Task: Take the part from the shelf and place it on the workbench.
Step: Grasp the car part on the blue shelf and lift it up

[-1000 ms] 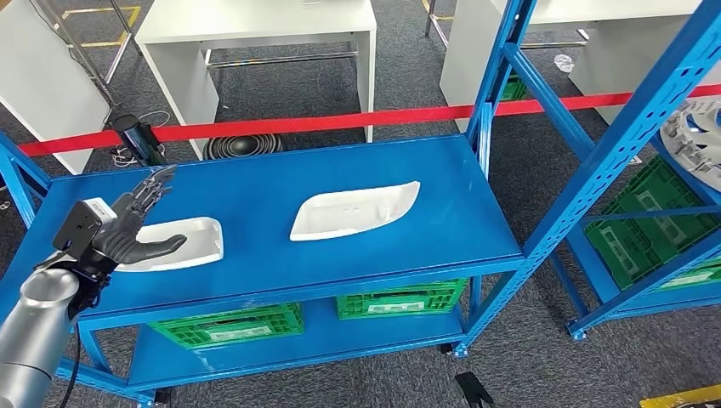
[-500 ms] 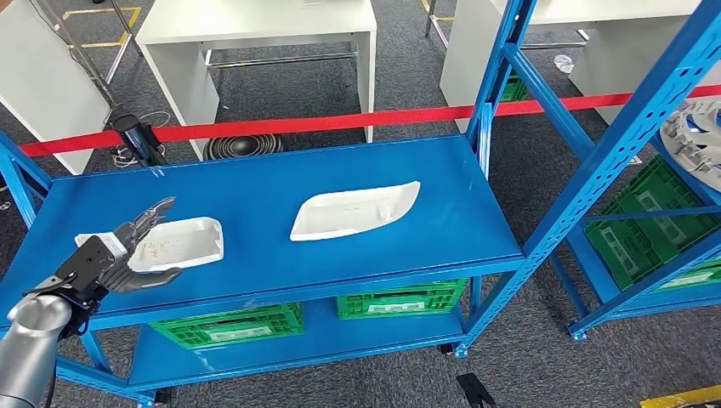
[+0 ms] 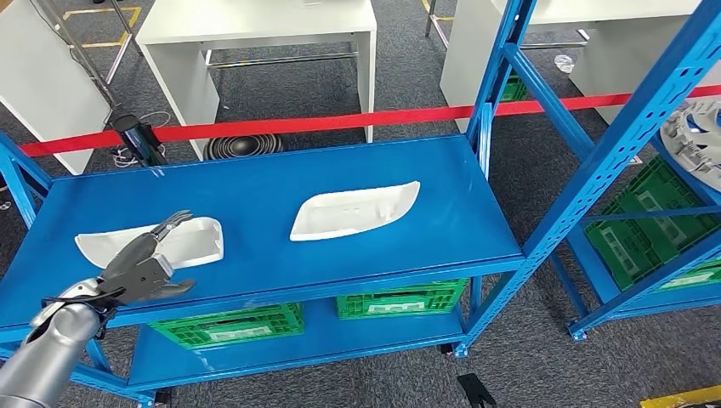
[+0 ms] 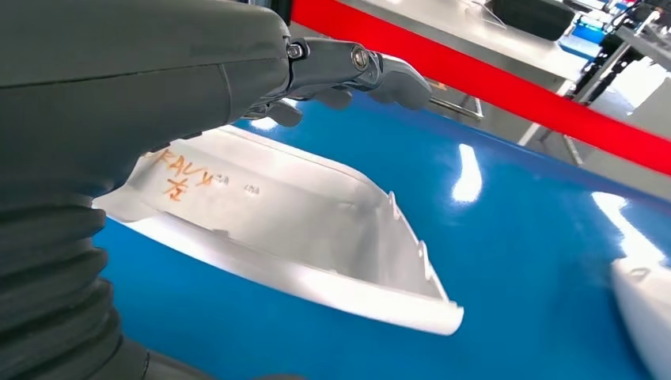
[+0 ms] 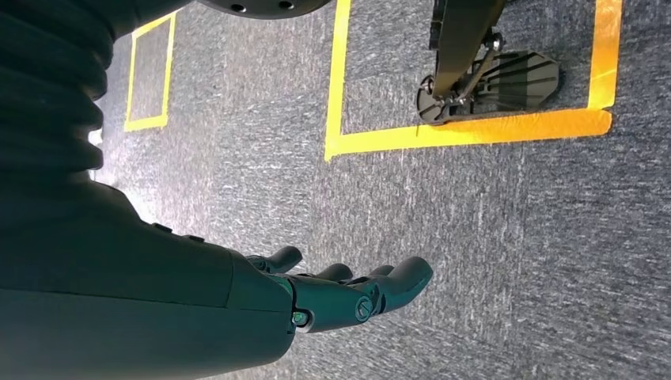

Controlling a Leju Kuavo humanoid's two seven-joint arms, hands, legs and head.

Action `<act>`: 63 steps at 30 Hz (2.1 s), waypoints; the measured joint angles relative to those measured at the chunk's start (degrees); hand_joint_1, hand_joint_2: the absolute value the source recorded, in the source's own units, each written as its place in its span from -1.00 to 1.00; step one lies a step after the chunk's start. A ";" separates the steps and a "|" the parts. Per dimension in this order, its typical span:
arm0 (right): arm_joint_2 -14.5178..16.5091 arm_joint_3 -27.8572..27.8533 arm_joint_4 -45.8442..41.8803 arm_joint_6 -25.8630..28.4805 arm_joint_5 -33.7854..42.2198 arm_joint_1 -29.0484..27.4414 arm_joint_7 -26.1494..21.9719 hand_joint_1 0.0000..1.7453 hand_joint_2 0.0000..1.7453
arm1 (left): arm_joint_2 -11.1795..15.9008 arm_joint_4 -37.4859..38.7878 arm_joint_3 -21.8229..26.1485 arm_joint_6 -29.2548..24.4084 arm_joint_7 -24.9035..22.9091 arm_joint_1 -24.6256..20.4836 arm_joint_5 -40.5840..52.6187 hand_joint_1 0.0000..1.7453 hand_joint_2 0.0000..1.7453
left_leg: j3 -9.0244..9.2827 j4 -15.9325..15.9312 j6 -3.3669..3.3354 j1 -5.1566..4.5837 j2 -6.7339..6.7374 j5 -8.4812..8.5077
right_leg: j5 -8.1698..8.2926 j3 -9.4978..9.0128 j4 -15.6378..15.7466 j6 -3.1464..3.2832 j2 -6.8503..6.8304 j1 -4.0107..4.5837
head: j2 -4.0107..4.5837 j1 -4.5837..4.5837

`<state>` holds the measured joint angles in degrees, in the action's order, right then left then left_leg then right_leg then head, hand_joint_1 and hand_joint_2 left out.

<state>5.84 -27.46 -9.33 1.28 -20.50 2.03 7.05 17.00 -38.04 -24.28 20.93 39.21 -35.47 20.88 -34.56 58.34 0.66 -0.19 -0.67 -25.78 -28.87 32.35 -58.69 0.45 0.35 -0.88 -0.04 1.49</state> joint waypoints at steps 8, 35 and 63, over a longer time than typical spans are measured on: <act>0.00 -0.64 0.00 -0.02 -0.37 -0.01 0.14 -1.00 1.00 | -1.32 0.80 -3.32 -7.60 -3.08 -0.79 4.77 -1.00 1.00 | 0.01 0.00 0.00 0.00 0.01 0.00 | 0.01 0.00 0.00 -0.01 0.00 0.00 | 0.00 0.01; 0.00 -1.91 0.00 -0.03 -1.06 0.01 0.32 -1.00 1.00 | -2.74 9.28 -5.12 -20.52 -11.37 -3.86 15.94 1.00 1.00 | 0.02 -0.01 0.00 0.00 0.02 0.00 | 0.00 -0.03 0.00 0.00 0.00 0.01 | 0.00 0.00; 0.13 -3.30 0.00 1.02 -1.45 -0.12 -1.33 -1.00 1.00 | -4.45 -1.13 1.34 -20.23 -0.13 1.98 -4.72 1.00 1.00 | 0.09 -0.01 0.00 -0.01 0.05 -0.01 | 0.00 -0.08 0.00 0.00 0.02 0.00 | 0.00 0.01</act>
<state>5.96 -30.76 -9.33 2.30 -21.95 1.91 5.72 12.56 -39.17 -22.94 0.70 39.08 -33.48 16.16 -34.47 58.33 0.66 -0.20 -0.62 -25.79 -28.87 32.28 -58.68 0.44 0.37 -0.88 -0.04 1.49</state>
